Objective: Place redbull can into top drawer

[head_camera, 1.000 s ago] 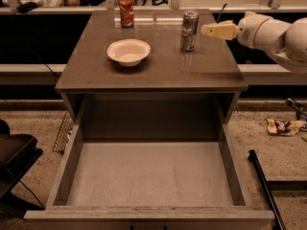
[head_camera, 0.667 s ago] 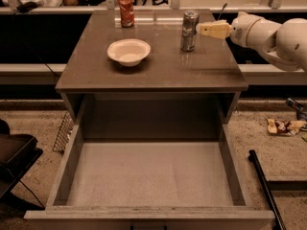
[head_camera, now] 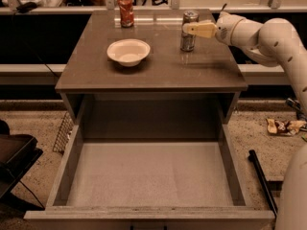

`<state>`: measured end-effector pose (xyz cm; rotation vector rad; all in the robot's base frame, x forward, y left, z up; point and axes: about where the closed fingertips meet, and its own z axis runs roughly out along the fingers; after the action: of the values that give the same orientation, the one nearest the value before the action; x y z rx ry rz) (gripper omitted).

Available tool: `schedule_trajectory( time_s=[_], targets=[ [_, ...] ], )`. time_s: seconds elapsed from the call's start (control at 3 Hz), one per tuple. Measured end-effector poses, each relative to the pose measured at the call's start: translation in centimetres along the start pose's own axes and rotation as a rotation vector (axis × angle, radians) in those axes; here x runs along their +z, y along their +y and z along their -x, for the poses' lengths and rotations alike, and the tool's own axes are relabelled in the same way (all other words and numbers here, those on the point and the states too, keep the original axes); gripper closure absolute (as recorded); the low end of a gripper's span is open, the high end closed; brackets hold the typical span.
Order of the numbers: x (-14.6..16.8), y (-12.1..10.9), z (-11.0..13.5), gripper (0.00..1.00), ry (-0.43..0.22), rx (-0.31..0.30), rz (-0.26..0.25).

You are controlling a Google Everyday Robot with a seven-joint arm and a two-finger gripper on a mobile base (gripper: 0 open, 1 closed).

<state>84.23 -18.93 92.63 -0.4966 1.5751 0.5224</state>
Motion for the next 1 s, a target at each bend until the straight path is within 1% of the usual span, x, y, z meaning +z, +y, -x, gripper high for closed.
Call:
schedule_trajectory(
  time_s=[0.33,0.67,1.0],
  targets=[
    [2.1,1.1,-0.6,0.00,0.000,0.006,0.048],
    [3.1,1.8,-1.0,0.00,0.004,0.002,0.069],
    [3.4,2.0,-1.0,0.18,0.004,0.004,0.072]
  ],
)
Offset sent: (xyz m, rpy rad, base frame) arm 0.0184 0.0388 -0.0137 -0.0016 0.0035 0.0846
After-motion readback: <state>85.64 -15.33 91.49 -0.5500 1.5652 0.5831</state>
